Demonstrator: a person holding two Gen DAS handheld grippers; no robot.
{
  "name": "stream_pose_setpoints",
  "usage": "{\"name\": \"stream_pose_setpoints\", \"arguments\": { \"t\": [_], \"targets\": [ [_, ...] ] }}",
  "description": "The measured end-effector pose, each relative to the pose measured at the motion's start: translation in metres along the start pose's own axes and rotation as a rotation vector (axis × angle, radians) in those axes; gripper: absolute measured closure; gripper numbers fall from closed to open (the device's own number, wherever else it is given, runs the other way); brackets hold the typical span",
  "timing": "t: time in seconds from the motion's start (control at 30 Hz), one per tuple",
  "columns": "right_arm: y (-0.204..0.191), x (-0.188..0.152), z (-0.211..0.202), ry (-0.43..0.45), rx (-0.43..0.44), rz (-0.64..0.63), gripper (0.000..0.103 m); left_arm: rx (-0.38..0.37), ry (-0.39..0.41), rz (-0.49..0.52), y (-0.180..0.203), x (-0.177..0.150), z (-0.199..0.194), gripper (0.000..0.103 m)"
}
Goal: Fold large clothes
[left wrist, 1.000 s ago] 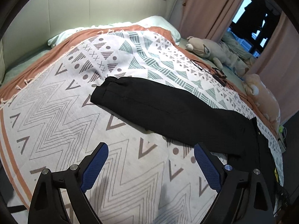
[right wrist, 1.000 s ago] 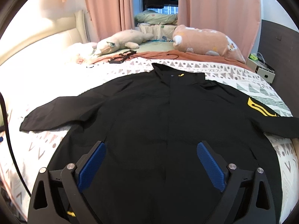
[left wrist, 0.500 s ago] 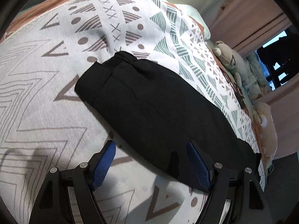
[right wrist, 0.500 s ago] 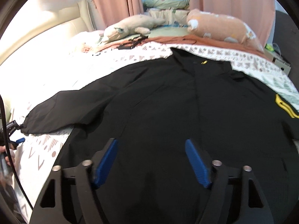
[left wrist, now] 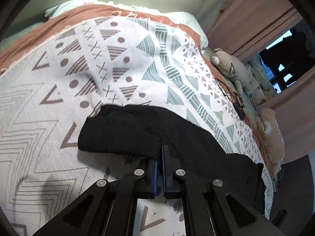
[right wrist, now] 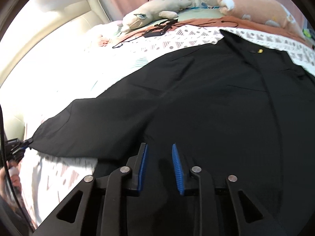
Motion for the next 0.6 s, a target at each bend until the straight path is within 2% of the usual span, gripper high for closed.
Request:
{"name": "stream_pose_setpoints", "arguments": {
  "t": [0.17, 0.23, 0.3, 0.43, 0.6],
  "targets": [
    [0.003, 0.015, 0.026, -0.02, -0.009, 0.056, 0.08, -0.047, 0.035, 0.079, 0.044, 0.02, -0.032, 0.101],
    [0.009, 0.017, 0.041, -0.049, -0.018, 0.08, 0.08, -0.058, 0.05, 0.121, 0.068, 0.026, -0.041, 0.101],
    [0.014, 0.013, 0.058, -0.114, -0.007, 0.087, 0.08, -0.08, 0.057, 0.153, 0.092, 0.028, -0.051, 0.101],
    [0.028, 0.015, 0.043, -0.101, 0.015, 0.12, 0.081, -0.117, 0.077, 0.205, 0.137, 0.03, -0.072, 0.101],
    [0.052, 0.008, 0.003, -0.078, 0.043, 0.166, 0.08, -0.171, 0.103, 0.282, 0.2, 0.024, -0.101, 0.102]
  ]
}}
Point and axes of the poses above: each gripper's, at about its wrist camera, not at the fingertips, and z roughly the way its jaws point, y to its right, x to its top, the point moved 6 cm from there along z, roughly the way its jaws point
